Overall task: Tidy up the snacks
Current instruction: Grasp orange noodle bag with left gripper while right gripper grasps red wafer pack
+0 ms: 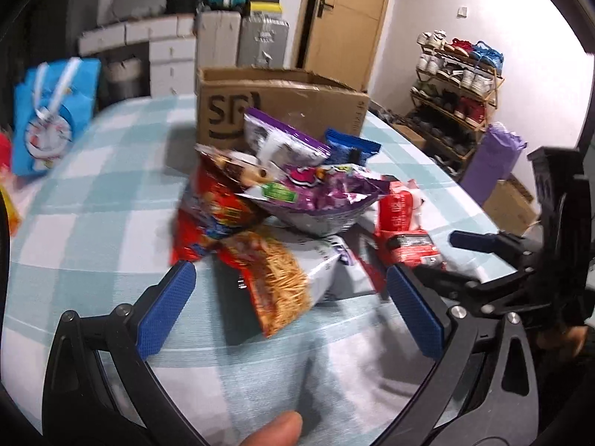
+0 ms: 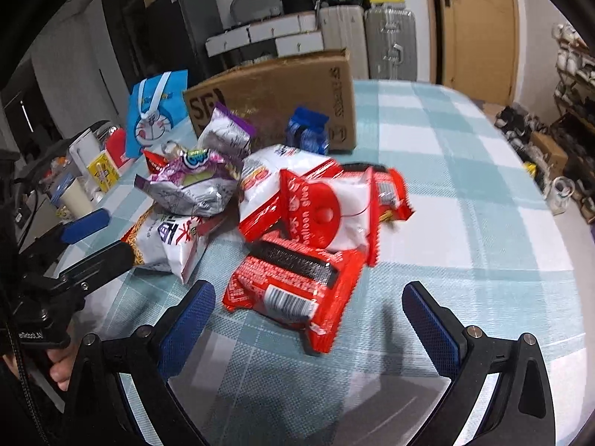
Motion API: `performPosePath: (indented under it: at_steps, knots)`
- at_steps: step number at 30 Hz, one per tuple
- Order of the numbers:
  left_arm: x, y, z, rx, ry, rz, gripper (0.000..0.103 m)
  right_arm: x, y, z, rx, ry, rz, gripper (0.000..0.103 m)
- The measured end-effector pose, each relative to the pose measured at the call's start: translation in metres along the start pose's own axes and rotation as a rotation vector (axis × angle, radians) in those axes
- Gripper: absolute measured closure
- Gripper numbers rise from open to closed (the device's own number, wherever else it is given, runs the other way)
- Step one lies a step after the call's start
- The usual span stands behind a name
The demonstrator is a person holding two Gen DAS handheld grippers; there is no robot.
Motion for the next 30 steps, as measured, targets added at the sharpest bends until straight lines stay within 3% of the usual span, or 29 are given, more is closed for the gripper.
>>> performPosePath:
  at_steps: [6,10,16,30]
  knots:
    - [-0.011,0.018,0.004,-0.024,-0.017,-0.035,0.001,-0.005,0.009,-0.004,-0.01,-0.01,-0.024,0.004]
    - [-0.015,0.032,0.005,-0.061,-0.029,-0.064,0.001,-0.006,0.017,-0.007,-0.013,-0.006,-0.052,0.018]
    - [-0.018,0.05,0.004,-0.1,-0.023,-0.107,0.0,-0.007,0.021,-0.01,0.001,-0.008,-0.055,0.02]
    - [-0.017,0.061,-0.012,-0.054,-0.071,-0.156,0.001,0.0,0.014,0.0,-0.034,0.002,-0.059,0.026]
Point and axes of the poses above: each gripper's, at about its wrist camera, not at the fingertips, and y roughly the way its jaws point, z to its right, x to its underside, the point moved 1 cm from there along y, roughly the way its jaws point
